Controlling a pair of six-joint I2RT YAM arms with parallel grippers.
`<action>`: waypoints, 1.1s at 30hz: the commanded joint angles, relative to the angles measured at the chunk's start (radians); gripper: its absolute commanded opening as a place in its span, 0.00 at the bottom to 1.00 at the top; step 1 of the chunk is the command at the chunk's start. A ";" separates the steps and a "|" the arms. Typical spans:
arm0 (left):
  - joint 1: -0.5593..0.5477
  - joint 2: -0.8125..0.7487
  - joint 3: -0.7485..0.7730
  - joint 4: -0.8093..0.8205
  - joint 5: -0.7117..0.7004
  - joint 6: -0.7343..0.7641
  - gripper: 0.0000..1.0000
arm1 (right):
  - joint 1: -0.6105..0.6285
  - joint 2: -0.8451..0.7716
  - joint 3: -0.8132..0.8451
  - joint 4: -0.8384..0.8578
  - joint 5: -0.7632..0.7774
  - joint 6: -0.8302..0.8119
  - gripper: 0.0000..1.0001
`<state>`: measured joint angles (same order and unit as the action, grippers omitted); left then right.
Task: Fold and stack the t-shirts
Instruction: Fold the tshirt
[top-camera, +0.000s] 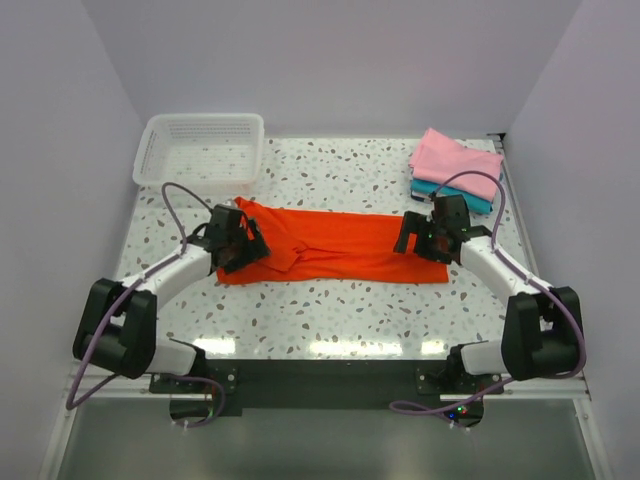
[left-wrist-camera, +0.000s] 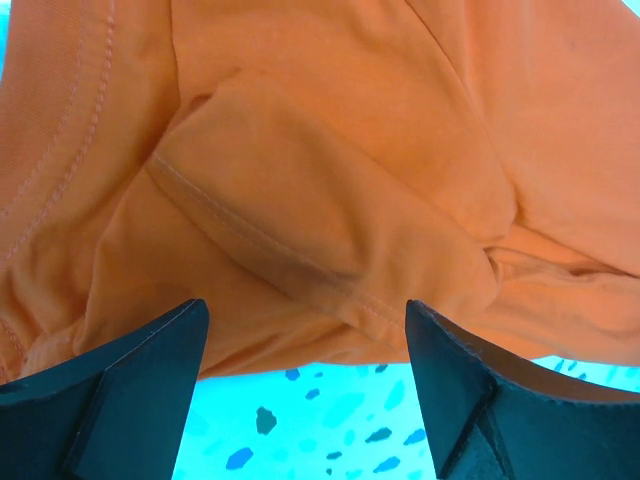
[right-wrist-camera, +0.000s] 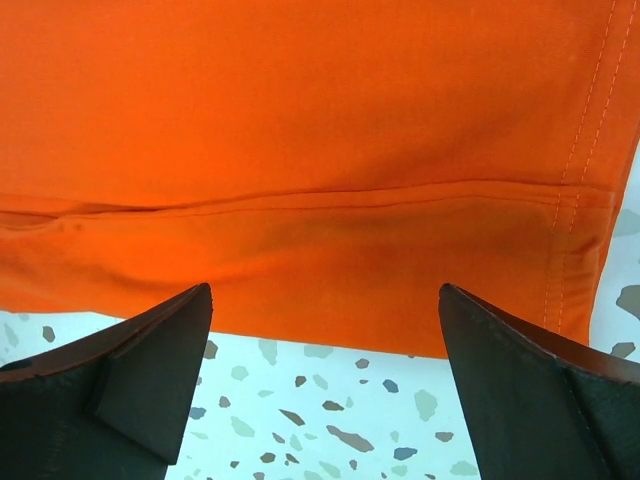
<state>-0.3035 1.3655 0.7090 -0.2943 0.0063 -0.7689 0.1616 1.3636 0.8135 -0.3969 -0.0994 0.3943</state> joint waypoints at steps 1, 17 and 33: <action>0.000 0.047 0.066 0.040 -0.069 0.002 0.80 | -0.004 -0.014 0.018 -0.017 -0.008 -0.031 0.99; 0.006 0.155 0.152 0.047 -0.103 0.025 0.39 | -0.002 -0.018 0.033 -0.075 0.066 -0.055 0.99; 0.006 0.216 0.239 0.044 -0.065 0.043 0.00 | -0.002 -0.034 0.041 -0.108 0.084 -0.072 0.99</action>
<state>-0.3023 1.5673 0.8825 -0.2729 -0.0624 -0.7441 0.1616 1.3609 0.8150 -0.4881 -0.0353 0.3450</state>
